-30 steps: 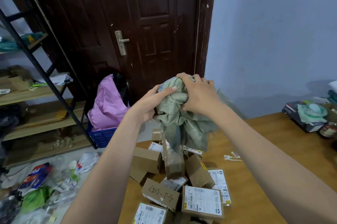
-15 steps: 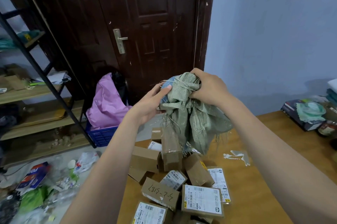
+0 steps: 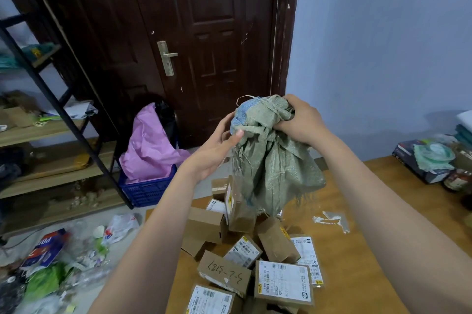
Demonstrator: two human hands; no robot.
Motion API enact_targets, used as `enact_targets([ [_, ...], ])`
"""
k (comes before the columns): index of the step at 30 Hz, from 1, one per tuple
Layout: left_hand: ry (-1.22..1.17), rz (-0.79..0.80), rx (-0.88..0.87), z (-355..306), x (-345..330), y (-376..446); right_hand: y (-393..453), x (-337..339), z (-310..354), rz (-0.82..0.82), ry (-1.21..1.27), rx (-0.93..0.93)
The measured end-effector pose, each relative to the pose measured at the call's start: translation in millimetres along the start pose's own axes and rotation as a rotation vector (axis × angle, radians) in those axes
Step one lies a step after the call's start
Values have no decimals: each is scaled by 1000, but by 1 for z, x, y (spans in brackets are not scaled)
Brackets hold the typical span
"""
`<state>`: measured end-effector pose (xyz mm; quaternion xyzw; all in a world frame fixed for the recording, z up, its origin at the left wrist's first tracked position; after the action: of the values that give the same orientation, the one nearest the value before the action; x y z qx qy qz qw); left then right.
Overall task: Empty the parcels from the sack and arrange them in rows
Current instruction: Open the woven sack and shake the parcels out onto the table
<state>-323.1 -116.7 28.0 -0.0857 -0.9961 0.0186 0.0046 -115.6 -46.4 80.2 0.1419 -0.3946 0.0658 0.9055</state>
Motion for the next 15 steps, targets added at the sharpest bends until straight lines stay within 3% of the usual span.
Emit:
enact_targets([
  [15, 66, 17, -3, 2, -1, 5, 2, 15, 4, -14, 87, -45],
])
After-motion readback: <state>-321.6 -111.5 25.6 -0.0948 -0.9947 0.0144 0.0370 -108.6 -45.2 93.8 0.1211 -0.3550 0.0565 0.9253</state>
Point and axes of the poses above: each hand's wrist, its own y-axis towards the middle knuckle, its own x-axis out of the back of the hand, z = x × y, the point moved 2 cm from there along y, towards the middle knuckle, and after that the axes turned 1 degree about -y, right-handed, at the moved point
